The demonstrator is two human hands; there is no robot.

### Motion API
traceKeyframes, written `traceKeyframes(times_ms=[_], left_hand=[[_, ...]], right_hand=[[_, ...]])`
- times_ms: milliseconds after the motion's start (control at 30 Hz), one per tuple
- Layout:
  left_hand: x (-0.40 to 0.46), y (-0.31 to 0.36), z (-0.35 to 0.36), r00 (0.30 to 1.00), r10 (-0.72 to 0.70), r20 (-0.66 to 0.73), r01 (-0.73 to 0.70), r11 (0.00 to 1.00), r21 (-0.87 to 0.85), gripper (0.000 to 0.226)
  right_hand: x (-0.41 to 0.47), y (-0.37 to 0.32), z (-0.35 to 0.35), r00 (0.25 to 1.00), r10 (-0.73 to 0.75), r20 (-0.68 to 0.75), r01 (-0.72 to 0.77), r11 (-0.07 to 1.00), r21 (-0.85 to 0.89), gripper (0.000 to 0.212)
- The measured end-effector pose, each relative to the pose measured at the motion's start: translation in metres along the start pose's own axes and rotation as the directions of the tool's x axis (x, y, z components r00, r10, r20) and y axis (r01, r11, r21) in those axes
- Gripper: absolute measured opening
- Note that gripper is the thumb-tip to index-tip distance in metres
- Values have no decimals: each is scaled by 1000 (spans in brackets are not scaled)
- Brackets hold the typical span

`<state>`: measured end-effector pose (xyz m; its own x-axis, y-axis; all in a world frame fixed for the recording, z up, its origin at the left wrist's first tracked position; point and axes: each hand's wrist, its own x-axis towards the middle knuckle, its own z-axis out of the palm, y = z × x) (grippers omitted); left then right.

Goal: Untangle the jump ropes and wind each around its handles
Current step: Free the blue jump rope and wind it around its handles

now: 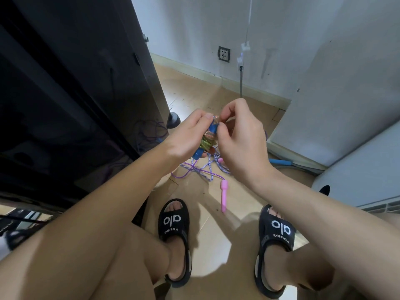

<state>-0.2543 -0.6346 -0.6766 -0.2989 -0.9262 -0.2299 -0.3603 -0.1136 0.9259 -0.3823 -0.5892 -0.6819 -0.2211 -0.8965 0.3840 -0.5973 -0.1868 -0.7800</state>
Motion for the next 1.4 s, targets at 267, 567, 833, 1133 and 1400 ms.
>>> traceKeyframes(times_ms=[267,567,833,1133,1400], left_hand=[[7,-3,2,999,-49,-2,49,999,-13,30],[8,-7,1,919,352,-178,-209,816,539,33],[5,-3,7,997,72,-34,-76,989,-123,23],[6,-4,9,1000,-24,11,27,954,-300,13],[3,3,3,991,-9,135,76,863,-499,17]], right_hand=[[8,-1,-4,975,196,109,-209,969,134,21],[15,-10,-10,810,524,264,-582,657,480,21],[13,-5,-4,760,585,285,-633,565,529,25],[17,-18,-9,735,624,266,-612,442,656,23],[19,-16,-8,696,616,368,-672,378,637,25]])
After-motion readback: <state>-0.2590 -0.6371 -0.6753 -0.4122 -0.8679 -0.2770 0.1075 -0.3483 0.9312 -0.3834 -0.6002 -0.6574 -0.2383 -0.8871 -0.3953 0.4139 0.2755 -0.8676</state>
